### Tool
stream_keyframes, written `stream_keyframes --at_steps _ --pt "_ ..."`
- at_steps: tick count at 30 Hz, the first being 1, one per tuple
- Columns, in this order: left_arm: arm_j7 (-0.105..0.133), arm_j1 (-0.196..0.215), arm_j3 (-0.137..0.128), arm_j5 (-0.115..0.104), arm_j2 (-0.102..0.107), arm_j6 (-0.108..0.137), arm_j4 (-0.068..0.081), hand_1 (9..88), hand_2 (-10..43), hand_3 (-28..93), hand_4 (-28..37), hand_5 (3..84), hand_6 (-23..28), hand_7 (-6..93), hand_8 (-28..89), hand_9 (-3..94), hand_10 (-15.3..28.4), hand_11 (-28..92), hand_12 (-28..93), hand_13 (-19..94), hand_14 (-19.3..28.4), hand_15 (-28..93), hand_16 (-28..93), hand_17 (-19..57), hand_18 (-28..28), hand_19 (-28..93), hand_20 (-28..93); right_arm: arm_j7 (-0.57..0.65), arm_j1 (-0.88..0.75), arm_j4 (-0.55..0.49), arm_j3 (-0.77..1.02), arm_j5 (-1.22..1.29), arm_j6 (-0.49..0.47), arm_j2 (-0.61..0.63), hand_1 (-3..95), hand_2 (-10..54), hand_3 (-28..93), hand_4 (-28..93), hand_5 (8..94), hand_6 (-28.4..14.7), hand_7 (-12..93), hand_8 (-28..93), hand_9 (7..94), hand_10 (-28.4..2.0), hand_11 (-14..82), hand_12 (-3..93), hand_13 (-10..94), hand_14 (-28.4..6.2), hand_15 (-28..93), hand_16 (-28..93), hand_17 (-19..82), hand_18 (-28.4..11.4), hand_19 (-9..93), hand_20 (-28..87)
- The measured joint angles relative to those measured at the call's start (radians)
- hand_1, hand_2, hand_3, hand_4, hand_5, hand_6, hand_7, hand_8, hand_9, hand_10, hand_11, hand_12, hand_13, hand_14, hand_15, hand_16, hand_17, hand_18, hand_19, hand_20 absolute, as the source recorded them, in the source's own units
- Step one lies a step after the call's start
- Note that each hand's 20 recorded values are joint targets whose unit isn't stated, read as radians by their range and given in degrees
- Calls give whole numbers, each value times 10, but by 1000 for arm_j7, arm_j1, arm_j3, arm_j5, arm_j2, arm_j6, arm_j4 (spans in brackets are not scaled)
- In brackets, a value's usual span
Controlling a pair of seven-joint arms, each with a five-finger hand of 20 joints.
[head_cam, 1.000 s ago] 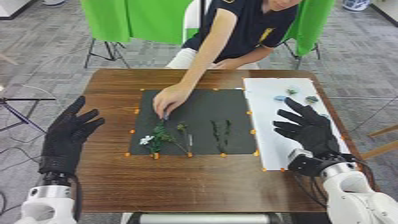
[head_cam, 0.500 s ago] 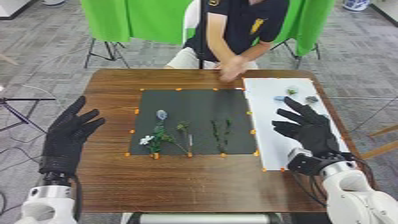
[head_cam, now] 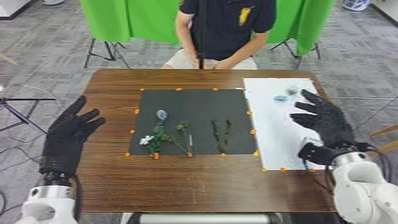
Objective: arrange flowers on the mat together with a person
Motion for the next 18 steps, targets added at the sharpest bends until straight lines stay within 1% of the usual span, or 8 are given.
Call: stream_keyframes --at_steps 3,5,7,9,13,18 --pt "1 0 1 -1 1 1 0 243 38 793 -262 361 35 122 -97 393 181 224 105 298 272 483 -74 -84 240 480 166 34 22 21 9 -68 71 38 229 -4 843 -260 438 23 183 -136 464 -150 151 152 427 -165 479 134 64 -269 580 234" --pt "2 0 2 -2 2 2 0 243 38 793 -261 361 35 122 -97 393 181 223 104 298 272 482 -74 -84 240 480 165 83 45 42 4 -140 120 68 241 -10 843 -257 440 23 191 -139 464 -150 156 151 434 -160 507 128 71 -269 590 243" --pt "3 1 2 -2 3 3 -1 243 38 793 -260 361 36 123 -97 393 181 224 105 298 272 482 -73 -84 240 480 165 164 81 70 -21 -240 172 104 262 -22 839 -253 441 22 193 -142 463 -152 162 151 442 -158 533 117 81 -271 606 252" --pt "4 1 2 -3 3 4 -1 243 38 793 -261 361 36 123 -97 393 180 224 104 298 272 483 -73 -84 240 480 166 265 127 103 -50 -347 196 135 272 -29 837 -252 442 21 194 -142 462 -152 163 151 448 -156 544 111 93 -274 617 256" --pt "4 1 2 -3 4 4 -1 243 38 794 -260 361 36 123 -97 392 181 222 104 298 272 483 -73 -84 240 480 165 438 212 163 -82 -523 169 170 301 -50 825 -250 449 20 204 -145 451 -146 168 149 460 -151 554 97 113 -280 629 250" --pt "4 0 2 -3 4 4 -1 244 38 794 -260 358 35 123 -97 392 180 224 105 298 273 483 -73 -84 240 481 165 574 305 231 -158 -724 67 212 336 -77 815 -250 457 20 207 -146 448 -141 165 145 471 -145 554 87 130 -283 640 235"
